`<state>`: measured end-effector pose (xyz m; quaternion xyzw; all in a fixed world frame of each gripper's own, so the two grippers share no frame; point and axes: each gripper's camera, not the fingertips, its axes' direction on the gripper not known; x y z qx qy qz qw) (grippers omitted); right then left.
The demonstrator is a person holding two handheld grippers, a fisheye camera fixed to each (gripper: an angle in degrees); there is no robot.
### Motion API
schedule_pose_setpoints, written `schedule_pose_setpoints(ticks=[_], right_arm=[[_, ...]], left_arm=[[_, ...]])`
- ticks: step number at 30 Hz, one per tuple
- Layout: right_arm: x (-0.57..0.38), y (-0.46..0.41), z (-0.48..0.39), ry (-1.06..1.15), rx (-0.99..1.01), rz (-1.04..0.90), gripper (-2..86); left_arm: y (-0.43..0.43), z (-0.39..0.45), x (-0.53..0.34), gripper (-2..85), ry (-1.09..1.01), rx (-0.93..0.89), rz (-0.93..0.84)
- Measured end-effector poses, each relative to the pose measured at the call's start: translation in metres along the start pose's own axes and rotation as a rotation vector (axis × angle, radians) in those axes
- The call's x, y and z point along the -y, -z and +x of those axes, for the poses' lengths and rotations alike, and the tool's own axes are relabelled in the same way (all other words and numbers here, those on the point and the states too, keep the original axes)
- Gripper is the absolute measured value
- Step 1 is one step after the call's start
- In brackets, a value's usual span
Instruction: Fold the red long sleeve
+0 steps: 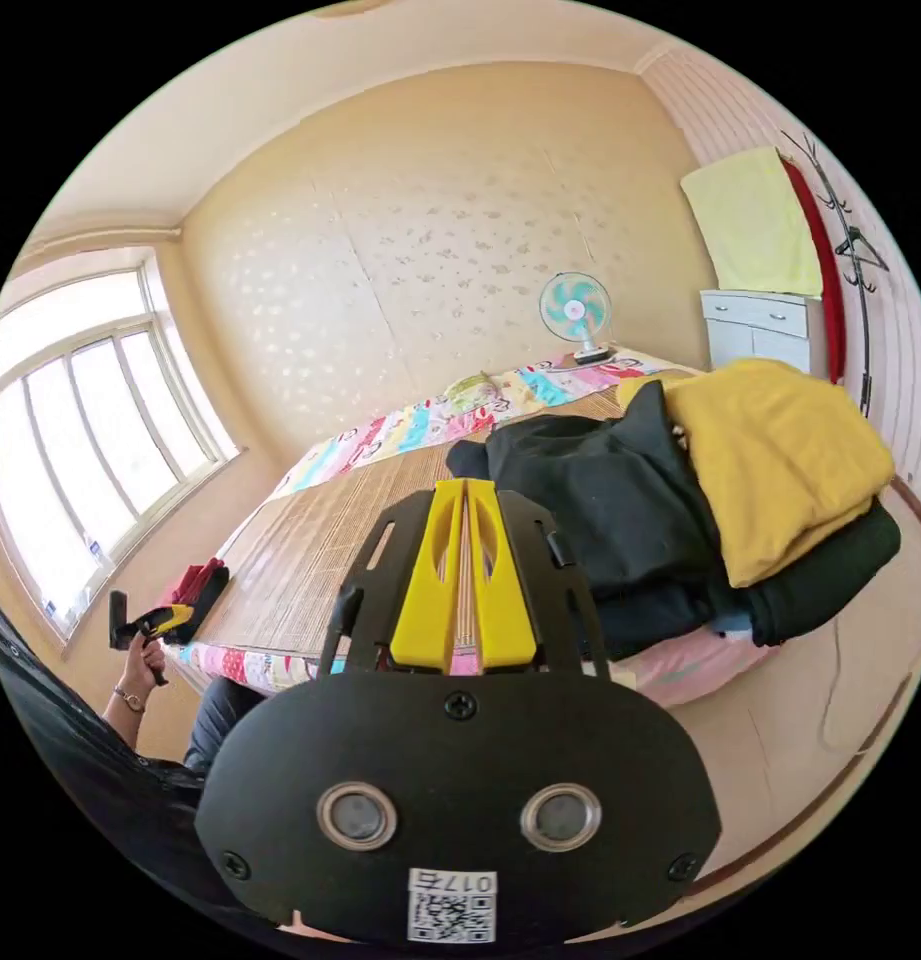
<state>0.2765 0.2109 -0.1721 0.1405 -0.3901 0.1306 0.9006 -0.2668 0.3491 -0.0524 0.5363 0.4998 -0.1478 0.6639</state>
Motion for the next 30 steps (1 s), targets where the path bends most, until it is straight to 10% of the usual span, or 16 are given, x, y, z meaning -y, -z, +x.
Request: schedule_pose_setpoints(ticks=[6,14,25,30], right_arm=[[-0.006,-0.091,-0.076,0.099,0.213,-0.128,0.6],[-0.015,-0.146,-0.089,0.092,0.095,-0.421,0.5],[-0.008,-0.109,-0.021,-0.067,0.170,-0.329,0.5],[-0.010,-0.117,-0.007,-0.074,0.236,-0.351,1.3]], left_arm=[[0.088,-0.074,0.036,12.8,0.271,0.526,0.269],[0.051,-0.181,0.058,3.5,0.715,0.244,0.222],[-0.010,-0.048,0.143,-0.9,0.105,-0.158,0.021],[-0.090,0.050,0.062,-0.9,-0.151,-0.725,-0.189]])
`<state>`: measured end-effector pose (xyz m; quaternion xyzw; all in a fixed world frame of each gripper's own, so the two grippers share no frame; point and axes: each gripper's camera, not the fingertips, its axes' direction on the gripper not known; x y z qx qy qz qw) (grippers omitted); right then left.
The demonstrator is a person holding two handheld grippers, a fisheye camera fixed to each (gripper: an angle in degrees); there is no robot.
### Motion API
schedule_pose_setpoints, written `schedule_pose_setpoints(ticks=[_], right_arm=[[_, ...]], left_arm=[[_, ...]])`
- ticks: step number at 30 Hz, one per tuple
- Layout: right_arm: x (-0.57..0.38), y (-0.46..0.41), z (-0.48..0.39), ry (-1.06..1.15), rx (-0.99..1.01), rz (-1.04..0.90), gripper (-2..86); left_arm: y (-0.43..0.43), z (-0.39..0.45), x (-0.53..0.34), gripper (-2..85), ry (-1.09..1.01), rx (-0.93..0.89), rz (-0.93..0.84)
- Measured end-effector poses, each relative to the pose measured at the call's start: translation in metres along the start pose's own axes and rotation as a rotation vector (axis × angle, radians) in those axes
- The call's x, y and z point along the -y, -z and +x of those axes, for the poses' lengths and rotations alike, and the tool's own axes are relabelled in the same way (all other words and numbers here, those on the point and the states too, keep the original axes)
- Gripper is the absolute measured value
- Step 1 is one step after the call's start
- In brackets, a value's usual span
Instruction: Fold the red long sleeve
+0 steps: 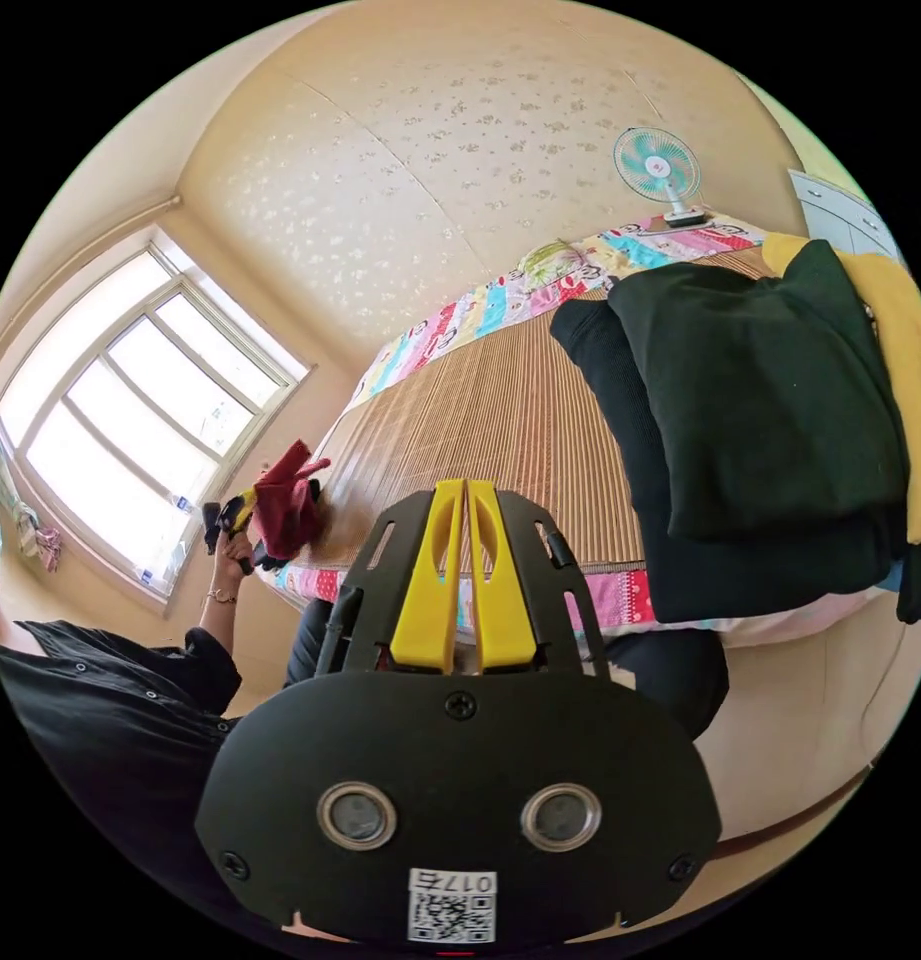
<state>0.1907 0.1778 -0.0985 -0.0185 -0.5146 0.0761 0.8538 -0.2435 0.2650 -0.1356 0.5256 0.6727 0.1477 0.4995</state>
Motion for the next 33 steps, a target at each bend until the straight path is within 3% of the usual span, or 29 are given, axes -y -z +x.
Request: schedule_pose_setpoints(ticks=[2,5,9,14,17,20,24,28,31,33], right_arm=[[-0.003,-0.012,0.005,0.002,0.047,-0.033,2.2],[-0.016,-0.059,0.017,-0.022,0.186,-0.165,6.0],[-0.038,-0.133,0.043,-0.103,0.148,-0.386,12.7],[-0.037,-0.146,0.063,-0.140,0.253,-0.264,12.8],[-0.026,-0.162,0.060,-0.048,0.170,-0.294,9.7],[-0.024,-0.164,0.043,0.115,0.123,-0.329,4.6],[-0.034,-0.113,0.002,0.392,0.467,-0.244,3.4],[-0.065,-0.102,-0.034,0.578,0.663,-0.360,2.9],[-0.098,-0.103,-0.051,0.680,0.697,-0.452,2.7],[-0.101,-0.086,-0.042,0.656,0.725,-0.431,2.4]], left_arm=[[-0.047,-0.003,-0.033,-0.9,0.043,-0.085,-0.079],[-0.120,-0.015,-0.093,-0.9,0.192,-0.038,-0.220],[-0.163,-0.015,-0.142,-0.9,0.277,-0.279,-0.228],[-0.150,0.011,-0.134,-0.6,0.210,-0.054,-0.312],[-0.126,0.020,-0.117,0.8,0.177,0.054,-0.266],[-0.097,0.015,-0.107,5.9,0.275,0.206,-0.149],[-0.061,0.009,-0.112,11.8,0.393,0.224,0.064],[-0.048,0.002,-0.127,19.0,0.457,0.214,0.124],[-0.028,0.001,-0.148,14.8,0.471,0.249,0.199],[-0.007,0.007,-0.159,7.5,0.387,0.262,0.201]])
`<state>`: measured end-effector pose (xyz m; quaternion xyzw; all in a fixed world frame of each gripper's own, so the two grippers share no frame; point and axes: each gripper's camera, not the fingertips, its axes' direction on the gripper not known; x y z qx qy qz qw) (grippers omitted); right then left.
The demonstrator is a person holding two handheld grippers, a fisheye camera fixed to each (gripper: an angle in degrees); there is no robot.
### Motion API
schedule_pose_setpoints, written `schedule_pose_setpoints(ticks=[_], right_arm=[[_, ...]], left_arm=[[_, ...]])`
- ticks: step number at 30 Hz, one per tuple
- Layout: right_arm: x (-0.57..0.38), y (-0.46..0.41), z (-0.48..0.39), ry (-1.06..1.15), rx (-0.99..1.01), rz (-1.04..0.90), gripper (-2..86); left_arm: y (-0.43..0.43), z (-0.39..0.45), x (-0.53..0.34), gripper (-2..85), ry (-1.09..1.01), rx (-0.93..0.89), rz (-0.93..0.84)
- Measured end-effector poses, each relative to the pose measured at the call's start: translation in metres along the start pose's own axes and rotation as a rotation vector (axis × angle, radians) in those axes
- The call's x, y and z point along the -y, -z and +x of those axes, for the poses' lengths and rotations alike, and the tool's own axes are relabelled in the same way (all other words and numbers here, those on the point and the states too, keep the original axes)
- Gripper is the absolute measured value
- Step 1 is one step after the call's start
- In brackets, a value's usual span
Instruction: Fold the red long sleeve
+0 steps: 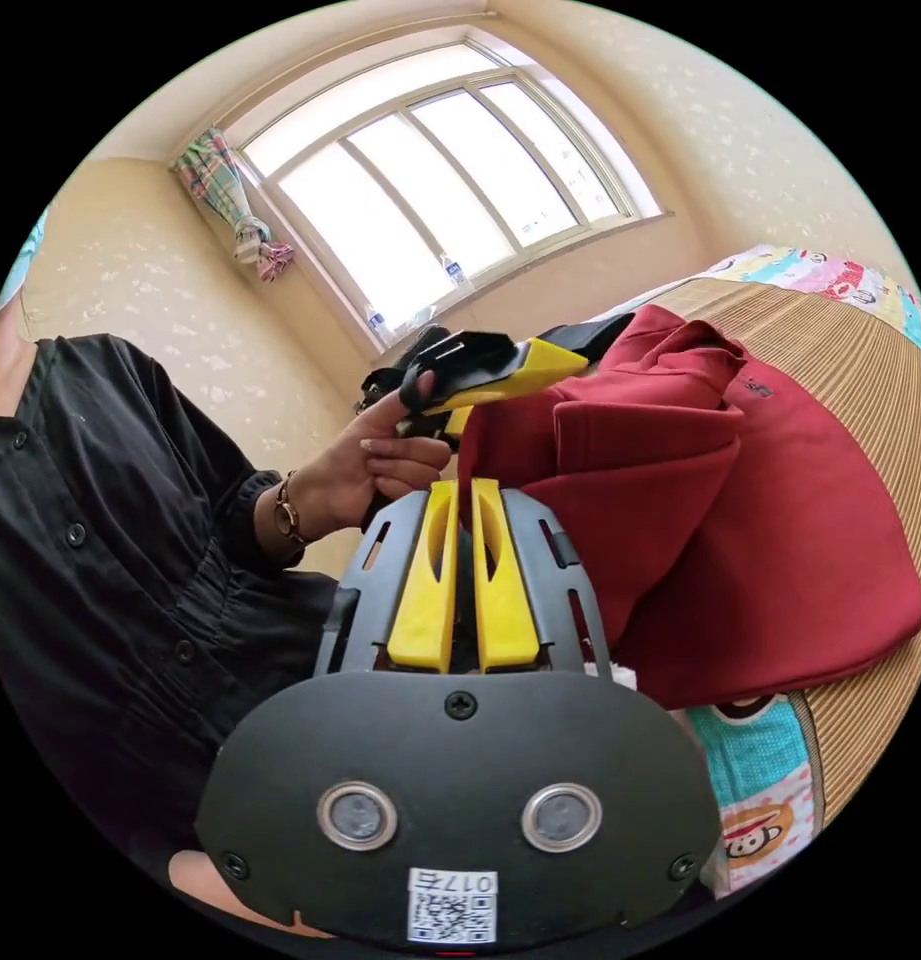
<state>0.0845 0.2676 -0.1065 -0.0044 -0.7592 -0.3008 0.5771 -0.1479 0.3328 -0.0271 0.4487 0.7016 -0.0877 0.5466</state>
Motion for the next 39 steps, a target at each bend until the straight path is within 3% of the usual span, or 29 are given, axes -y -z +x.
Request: schedule_pose_setpoints(ticks=[4,6,10,12,13,15,18,21,24,27,30,35,39], right_arm=[[-0.014,0.060,-0.008,0.023,0.121,0.129,1.5],[-0.028,0.105,-0.024,0.103,0.123,0.184,1.2],[-0.049,0.161,-0.045,0.211,0.084,0.219,1.1],[-0.062,0.183,-0.038,0.160,0.012,0.210,1.4],[-0.064,0.188,-0.035,0.135,-0.008,0.212,1.4],[-0.076,0.204,-0.032,0.081,-0.039,0.247,2.3],[-0.090,0.216,-0.033,0.039,-0.024,0.313,5.3],[-0.100,0.209,-0.028,-0.014,-0.007,0.272,10.8],[-0.106,0.189,-0.028,-0.006,0.045,0.174,13.4],[-0.107,0.184,-0.044,0.053,0.037,0.142,9.4],[-0.114,0.218,-0.065,0.089,-0.079,0.267,4.0],[-0.126,0.287,-0.094,0.163,-0.137,0.517,3.0],[-0.113,0.286,-0.108,0.181,-0.280,0.494,3.9]], left_arm=[[0.049,0.042,0.002,4.3,-0.421,-0.186,-0.057],[0.092,0.084,0.005,4.1,-0.695,-0.303,-0.096],[0.148,0.138,0.004,3.9,-1.044,-0.484,-0.092],[0.167,0.152,0.012,3.7,-1.216,-0.764,-0.064],[0.169,0.153,0.015,3.7,-1.243,-0.848,-0.059],[0.161,0.148,0.030,3.7,-1.280,-1.237,-0.040],[0.127,0.136,0.040,3.6,-1.205,-1.650,-0.031],[0.086,0.129,0.038,3.6,-1.057,-1.858,0.001],[0.060,0.126,0.034,3.5,-0.939,-1.965,0.022],[0.066,0.124,0.034,3.5,-0.917,-1.908,0.011],[0.107,0.114,0.031,3.6,-0.993,-1.791,0.059],[0.162,0.097,0.026,3.6,-1.005,-1.582,0.153],[0.159,0.091,0.021,3.5,-0.952,-1.694,0.163]])
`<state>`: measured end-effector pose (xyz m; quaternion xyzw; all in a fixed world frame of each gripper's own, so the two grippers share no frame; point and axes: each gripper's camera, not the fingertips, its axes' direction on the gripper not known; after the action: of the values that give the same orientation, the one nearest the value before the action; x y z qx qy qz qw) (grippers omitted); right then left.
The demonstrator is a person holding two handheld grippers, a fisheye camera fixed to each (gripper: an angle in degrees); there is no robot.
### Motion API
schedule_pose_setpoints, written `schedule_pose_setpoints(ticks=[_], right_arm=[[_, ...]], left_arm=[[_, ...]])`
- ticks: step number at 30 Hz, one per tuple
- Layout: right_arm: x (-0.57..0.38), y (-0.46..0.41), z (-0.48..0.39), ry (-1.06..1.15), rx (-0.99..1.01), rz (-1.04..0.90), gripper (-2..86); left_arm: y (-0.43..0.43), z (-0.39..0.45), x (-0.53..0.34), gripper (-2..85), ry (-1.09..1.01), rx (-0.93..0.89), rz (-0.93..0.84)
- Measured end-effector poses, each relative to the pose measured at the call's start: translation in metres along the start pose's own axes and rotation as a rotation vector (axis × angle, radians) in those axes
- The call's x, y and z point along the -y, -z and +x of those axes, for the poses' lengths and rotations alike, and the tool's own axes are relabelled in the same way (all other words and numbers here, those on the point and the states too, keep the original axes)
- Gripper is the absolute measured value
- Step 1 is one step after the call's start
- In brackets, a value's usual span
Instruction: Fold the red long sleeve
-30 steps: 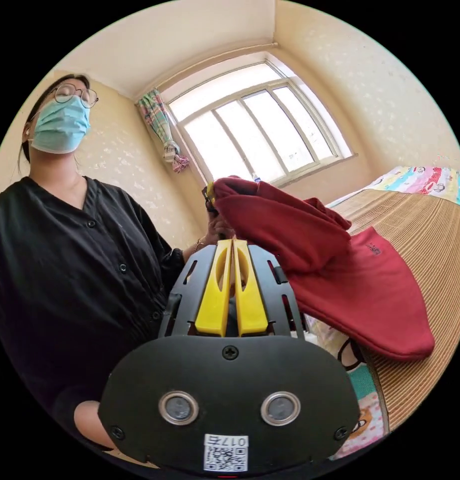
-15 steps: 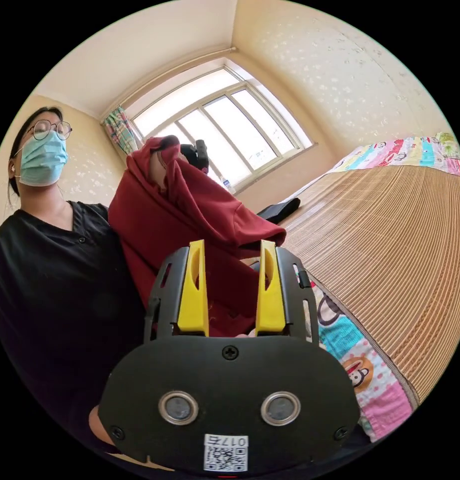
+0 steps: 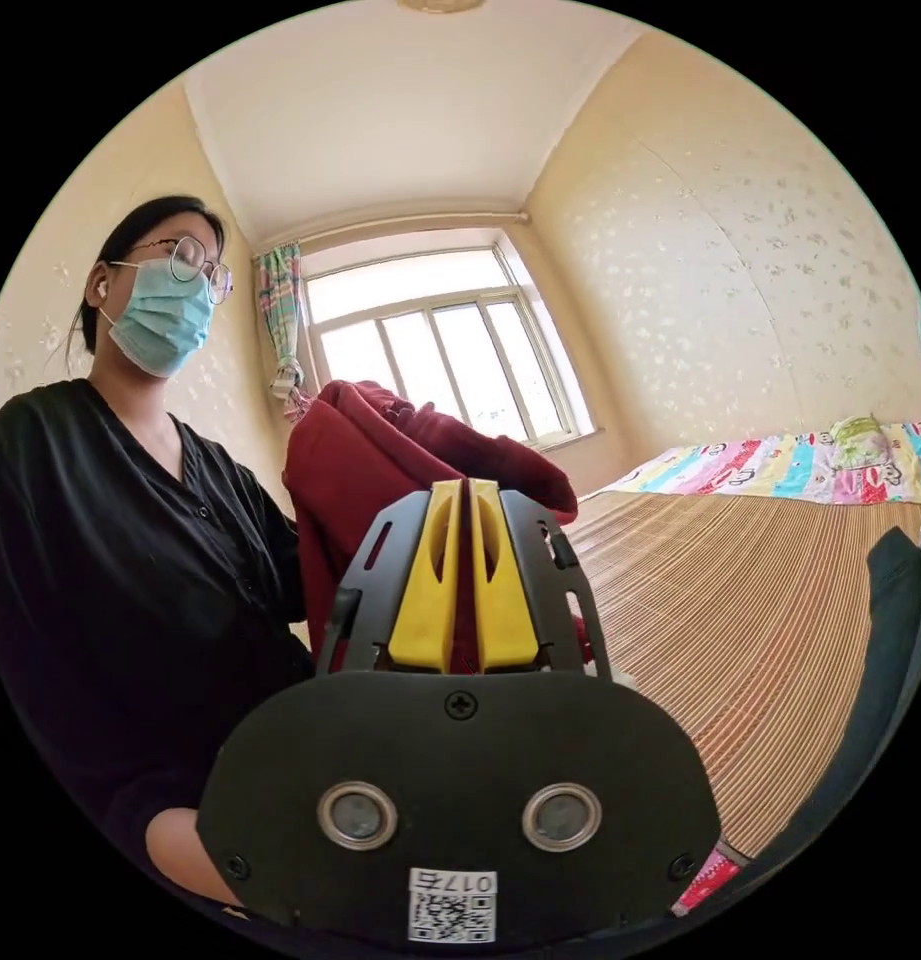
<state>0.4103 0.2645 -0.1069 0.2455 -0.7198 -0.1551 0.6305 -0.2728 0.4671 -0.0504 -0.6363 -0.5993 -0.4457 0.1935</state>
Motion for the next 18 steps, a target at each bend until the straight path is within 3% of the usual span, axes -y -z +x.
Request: schedule_pose_setpoints(ticks=[2,5,9,13,18], right_arm=[[-0.002,-0.019,0.000,0.005,0.043,-0.068,6.1],[-0.009,-0.044,0.001,0.027,0.369,-0.123,9.8],[-0.034,-0.062,0.001,-0.081,0.169,-0.054,12.4],[-0.060,-0.129,0.008,-0.182,0.218,-0.312,15.2],[-0.062,-0.166,-0.008,-0.268,0.115,-0.126,14.5]], left_arm=[[0.001,-0.009,-0.010,3.5,0.013,-0.079,0.061],[0.000,-0.023,-0.024,3.5,0.041,-0.136,0.113],[-0.012,-0.047,-0.052,3.4,0.117,-0.183,0.150],[-0.025,-0.061,-0.064,3.4,0.109,-0.252,0.167],[-0.039,-0.071,-0.064,3.4,0.071,-0.295,0.168]])
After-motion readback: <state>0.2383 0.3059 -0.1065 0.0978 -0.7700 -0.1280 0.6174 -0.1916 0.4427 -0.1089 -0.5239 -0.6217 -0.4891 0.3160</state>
